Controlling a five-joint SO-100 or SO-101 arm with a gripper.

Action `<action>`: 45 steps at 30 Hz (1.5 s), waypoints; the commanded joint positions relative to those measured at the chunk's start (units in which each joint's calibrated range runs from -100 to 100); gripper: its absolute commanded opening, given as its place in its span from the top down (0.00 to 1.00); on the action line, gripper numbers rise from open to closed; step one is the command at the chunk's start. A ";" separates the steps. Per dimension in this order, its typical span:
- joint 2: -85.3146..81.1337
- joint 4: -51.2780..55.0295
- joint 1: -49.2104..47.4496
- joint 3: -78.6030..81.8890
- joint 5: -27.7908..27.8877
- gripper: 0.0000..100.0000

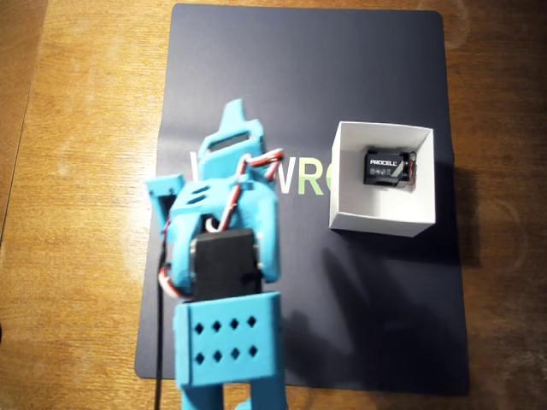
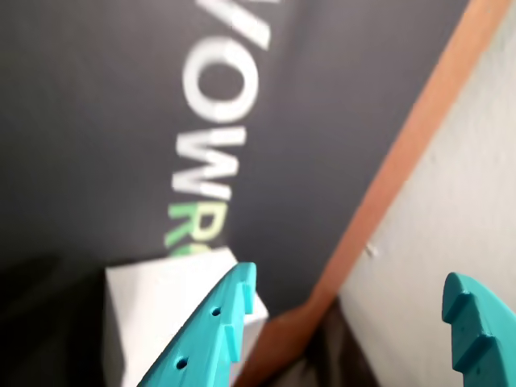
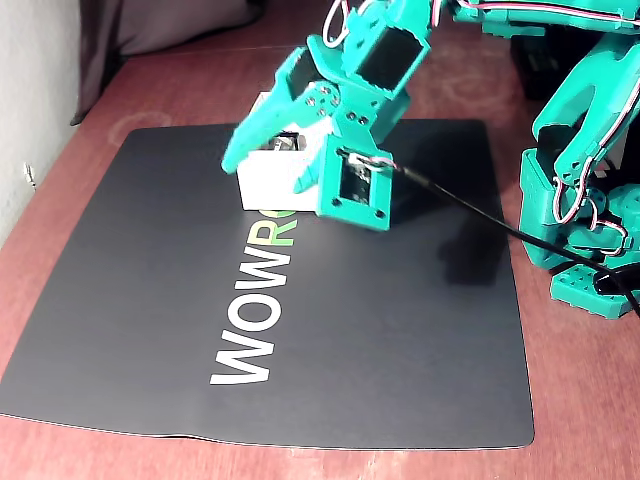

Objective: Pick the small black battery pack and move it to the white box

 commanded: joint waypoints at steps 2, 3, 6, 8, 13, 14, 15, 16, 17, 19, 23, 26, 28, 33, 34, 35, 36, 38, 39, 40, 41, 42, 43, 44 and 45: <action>-1.89 -0.20 -3.23 5.50 -0.55 0.74; -1.97 -0.20 -3.23 6.32 -0.55 0.74; -1.97 -0.20 -3.11 7.95 -0.55 0.74; -3.20 -0.20 -2.99 8.58 -0.55 0.74; -11.44 -2.48 -2.06 15.93 -0.55 0.74; -13.64 -2.48 -2.06 17.93 -0.55 0.74; -16.00 -2.48 -2.06 20.01 -0.50 0.74; -18.46 -2.21 -2.06 21.92 -0.44 0.74; -20.91 -1.95 -2.06 23.82 -0.50 0.74; -26.00 -1.86 -2.06 27.72 -0.23 0.74; -34.07 -1.42 -2.06 33.53 -0.06 0.74; -38.10 1.91 -2.06 35.43 -0.06 0.76; -39.85 4.62 -2.06 35.61 -0.23 0.83; -43.10 7.95 -2.06 37.06 -0.06 0.96; -43.89 8.83 -2.06 37.52 -0.01 0.97; -44.59 9.79 -2.06 37.97 -0.01 0.97; -45.38 10.76 -2.06 38.15 -0.01 0.97; -47.04 12.86 -2.06 38.33 -0.01 0.97; -47.83 13.48 -2.06 38.79 -0.01 0.97; -48.71 13.56 -2.06 39.24 -0.01 0.97; -49.50 13.65 -2.06 39.51 -0.01 0.97; -50.29 13.74 -2.06 40.06 -0.01 0.97; -50.99 13.74 -2.06 40.51 -0.01 0.97; -51.69 13.83 -2.06 40.87 -0.01 0.97; -52.39 13.91 -2.06 41.33 -0.01 0.97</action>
